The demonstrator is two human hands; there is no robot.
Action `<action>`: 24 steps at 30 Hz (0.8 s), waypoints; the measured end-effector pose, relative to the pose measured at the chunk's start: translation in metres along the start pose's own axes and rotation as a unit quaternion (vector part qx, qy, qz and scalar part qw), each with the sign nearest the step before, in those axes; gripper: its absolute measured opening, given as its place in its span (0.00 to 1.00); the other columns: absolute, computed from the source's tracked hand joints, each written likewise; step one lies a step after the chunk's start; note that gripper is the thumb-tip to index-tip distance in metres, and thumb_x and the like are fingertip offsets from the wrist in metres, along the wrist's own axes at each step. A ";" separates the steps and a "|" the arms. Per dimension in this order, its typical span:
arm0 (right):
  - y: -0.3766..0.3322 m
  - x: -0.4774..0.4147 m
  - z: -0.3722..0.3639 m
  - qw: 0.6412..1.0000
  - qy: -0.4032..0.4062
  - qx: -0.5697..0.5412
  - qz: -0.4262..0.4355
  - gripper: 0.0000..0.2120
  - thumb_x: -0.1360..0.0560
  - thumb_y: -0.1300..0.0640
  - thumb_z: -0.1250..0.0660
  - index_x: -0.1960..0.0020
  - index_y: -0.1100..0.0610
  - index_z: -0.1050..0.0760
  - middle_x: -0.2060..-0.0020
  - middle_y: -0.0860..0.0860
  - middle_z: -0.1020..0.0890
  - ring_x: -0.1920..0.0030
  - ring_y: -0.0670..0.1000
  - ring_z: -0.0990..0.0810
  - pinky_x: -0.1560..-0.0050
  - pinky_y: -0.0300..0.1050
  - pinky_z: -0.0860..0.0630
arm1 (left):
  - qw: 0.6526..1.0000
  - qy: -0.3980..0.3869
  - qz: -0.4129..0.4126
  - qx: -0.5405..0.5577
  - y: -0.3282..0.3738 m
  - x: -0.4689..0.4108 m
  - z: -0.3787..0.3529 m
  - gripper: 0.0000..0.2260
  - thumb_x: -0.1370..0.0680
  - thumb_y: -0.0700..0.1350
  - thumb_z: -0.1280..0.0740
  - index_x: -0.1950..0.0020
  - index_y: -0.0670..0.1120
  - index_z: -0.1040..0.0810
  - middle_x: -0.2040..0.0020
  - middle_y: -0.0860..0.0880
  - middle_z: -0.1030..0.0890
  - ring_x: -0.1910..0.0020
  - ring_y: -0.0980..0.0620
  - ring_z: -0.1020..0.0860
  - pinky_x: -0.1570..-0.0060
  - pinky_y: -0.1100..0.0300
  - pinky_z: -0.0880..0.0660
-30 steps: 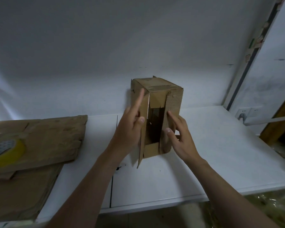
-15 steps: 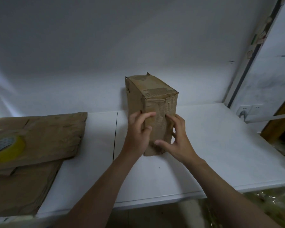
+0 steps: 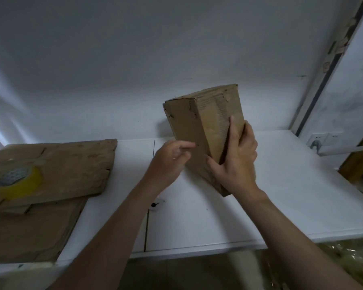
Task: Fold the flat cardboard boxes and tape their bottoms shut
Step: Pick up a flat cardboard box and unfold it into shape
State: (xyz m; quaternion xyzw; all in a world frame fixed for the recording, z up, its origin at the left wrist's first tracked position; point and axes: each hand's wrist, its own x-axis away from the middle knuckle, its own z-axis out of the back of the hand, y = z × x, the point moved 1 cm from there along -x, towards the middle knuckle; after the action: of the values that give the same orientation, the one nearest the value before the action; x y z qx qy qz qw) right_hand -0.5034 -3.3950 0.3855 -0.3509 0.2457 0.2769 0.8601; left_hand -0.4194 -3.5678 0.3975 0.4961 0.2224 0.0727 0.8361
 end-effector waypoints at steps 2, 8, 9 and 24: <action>-0.009 -0.002 0.012 0.998 -0.017 0.044 0.027 0.52 0.28 0.39 0.30 0.18 0.50 0.59 0.23 0.67 0.51 0.26 0.68 0.45 0.29 0.68 0.41 | 0.995 -0.015 0.061 -0.079 -0.025 0.003 0.023 0.10 0.21 0.45 0.33 0.46 0.60 0.18 0.43 0.56 0.19 0.48 0.56 0.20 0.44 0.56 0.23; -0.039 -0.007 0.048 0.990 -0.036 0.087 0.101 0.41 0.26 0.36 0.37 0.18 0.45 0.48 0.22 0.64 0.47 0.29 0.68 0.41 0.32 0.67 0.39 | 0.927 -0.152 0.183 -0.291 -0.088 0.034 0.055 0.11 0.26 0.52 0.26 0.44 0.57 0.19 0.46 0.56 0.20 0.47 0.55 0.22 0.51 0.63 0.28; -0.045 -0.007 0.053 0.989 -0.042 0.086 0.114 0.40 0.26 0.36 0.36 0.19 0.44 0.46 0.22 0.62 0.46 0.30 0.67 0.40 0.32 0.66 0.39 | 0.920 -0.167 0.189 -0.301 -0.097 0.038 0.051 0.14 0.27 0.54 0.25 0.43 0.57 0.19 0.47 0.57 0.21 0.46 0.55 0.22 0.52 0.64 0.29; -0.125 -0.055 0.060 0.919 -0.304 0.101 0.231 0.38 0.30 0.33 0.31 0.23 0.32 0.41 0.24 0.41 0.39 0.30 0.52 0.38 0.33 0.55 0.34 | 0.901 -0.024 0.176 -0.395 -0.143 0.064 0.095 0.12 0.25 0.49 0.30 0.42 0.49 0.20 0.43 0.52 0.21 0.41 0.49 0.22 0.45 0.58 0.27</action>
State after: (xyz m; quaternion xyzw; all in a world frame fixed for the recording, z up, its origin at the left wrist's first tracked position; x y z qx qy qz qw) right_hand -0.4483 -3.4425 0.5153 -0.0944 0.0733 0.5351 0.8363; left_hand -0.3343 -3.6925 0.2939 0.1574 0.0640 0.2890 0.9421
